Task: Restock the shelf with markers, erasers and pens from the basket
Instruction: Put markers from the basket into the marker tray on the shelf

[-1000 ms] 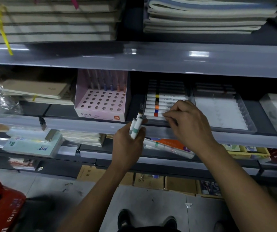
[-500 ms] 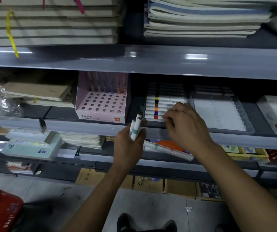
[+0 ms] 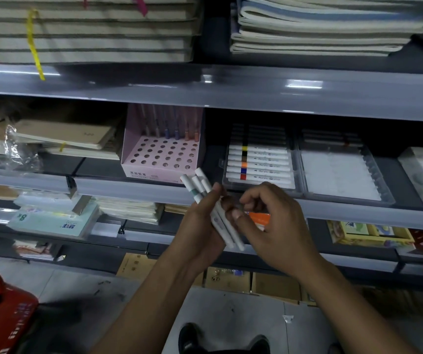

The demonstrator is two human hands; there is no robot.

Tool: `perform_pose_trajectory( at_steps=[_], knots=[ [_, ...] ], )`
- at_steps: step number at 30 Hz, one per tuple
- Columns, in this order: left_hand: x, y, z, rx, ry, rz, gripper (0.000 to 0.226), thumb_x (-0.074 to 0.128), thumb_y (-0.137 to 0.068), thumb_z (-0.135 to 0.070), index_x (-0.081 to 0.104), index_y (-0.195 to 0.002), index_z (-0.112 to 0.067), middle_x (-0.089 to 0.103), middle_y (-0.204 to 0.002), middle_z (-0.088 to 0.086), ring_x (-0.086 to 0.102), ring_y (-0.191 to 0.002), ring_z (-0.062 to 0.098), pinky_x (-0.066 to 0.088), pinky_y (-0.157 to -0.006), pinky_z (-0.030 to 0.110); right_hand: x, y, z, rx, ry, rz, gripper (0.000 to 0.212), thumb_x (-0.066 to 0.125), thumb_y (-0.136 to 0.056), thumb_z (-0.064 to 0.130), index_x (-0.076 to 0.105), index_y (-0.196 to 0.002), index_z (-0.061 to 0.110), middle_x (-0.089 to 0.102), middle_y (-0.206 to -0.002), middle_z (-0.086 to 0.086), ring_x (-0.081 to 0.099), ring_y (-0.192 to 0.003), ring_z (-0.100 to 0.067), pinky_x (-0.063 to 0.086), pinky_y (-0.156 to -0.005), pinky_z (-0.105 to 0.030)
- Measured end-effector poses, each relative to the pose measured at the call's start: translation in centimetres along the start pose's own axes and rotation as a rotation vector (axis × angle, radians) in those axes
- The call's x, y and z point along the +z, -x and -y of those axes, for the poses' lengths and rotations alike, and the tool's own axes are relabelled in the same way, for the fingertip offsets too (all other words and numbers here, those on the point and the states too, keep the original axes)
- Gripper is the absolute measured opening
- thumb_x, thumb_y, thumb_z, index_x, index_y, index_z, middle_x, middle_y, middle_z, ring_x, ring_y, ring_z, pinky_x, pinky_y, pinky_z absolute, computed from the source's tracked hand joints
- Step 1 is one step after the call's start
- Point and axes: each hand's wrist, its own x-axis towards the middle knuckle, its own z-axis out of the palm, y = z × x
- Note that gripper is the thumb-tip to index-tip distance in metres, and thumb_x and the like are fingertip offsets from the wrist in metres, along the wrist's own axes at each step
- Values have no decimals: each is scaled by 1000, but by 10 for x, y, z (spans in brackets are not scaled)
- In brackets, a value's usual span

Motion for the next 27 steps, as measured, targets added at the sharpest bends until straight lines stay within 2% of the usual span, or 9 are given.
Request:
perform_pose_trajectory(
  at_steps=[3, 7, 10, 15, 18, 22, 24, 27],
  knots=[
    [1, 3, -2, 4, 43, 20, 30, 57, -106, -34, 66, -83, -17, 49, -74, 0, 54, -67, 15, 52, -68, 30, 1, 6, 2, -18, 3, 78, 22, 72, -86, 38, 55, -97, 31, 53, -93, 20, 57, -91, -7, 43, -72, -17],
    [3, 6, -3, 36, 70, -34, 34, 57, -105, -41, 67, -80, -19, 48, -77, -2, 52, -72, 14, 47, -77, 31, -2, 11, -1, -11, 12, 160, 30, 71, -82, 34, 52, -105, 36, 54, -99, 21, 57, -95, -10, 45, -72, -21],
    [3, 5, -5, 65, 53, -89, 33, 60, -102, -48, 61, -83, -20, 46, -79, -2, 50, -73, 14, 42, -81, 34, -1, 14, -2, 18, 39, 210, 33, 71, -84, 31, 52, -109, 40, 53, -98, 22, 57, -95, -10, 49, -71, -20],
    [2, 2, -7, 116, 40, -151, 35, 58, -102, -47, 61, -93, -14, 56, -82, 4, 65, -74, 17, 60, -72, 36, 0, 9, -1, 22, 131, 199, 21, 63, -92, 30, 60, -113, 30, 49, -103, 22, 56, -89, -1, 50, -72, -19],
    [-1, 0, -4, 166, -94, -219, 40, 61, -97, -51, 57, -106, -12, 58, -87, 7, 64, -81, 21, 60, -78, 40, 0, 5, 0, 85, 90, 160, 16, 60, -92, 28, 63, -108, 28, 47, -103, 19, 55, -90, -1, 47, -71, -15],
    [-3, 0, 2, 287, -429, -308, 41, 55, -98, -56, 62, -90, -16, 62, -71, 8, 65, -66, 22, 52, -60, 34, -1, 0, -4, 160, -6, 90, 15, 68, -92, 15, 70, -102, 25, 54, -98, 15, 57, -91, -4, 44, -71, -8],
    [0, 0, 2, 302, -442, -285, 41, 53, -99, -55, 64, -76, -23, 58, -64, 8, 62, -56, 23, 52, -54, 33, -2, -1, -7, 171, -53, 57, 18, 70, -91, 8, 73, -102, 22, 57, -94, 14, 59, -86, -7, 44, -68, -10],
    [4, -1, 0, 302, -386, -283, 45, 57, -98, -53, 58, -60, -29, 39, -58, 1, 41, -46, 16, 45, -47, 29, -2, -4, -12, 202, -140, 12, 22, 69, -92, 4, 75, -103, 23, 62, -91, 10, 60, -82, -12, 45, -66, -15]
  ],
)
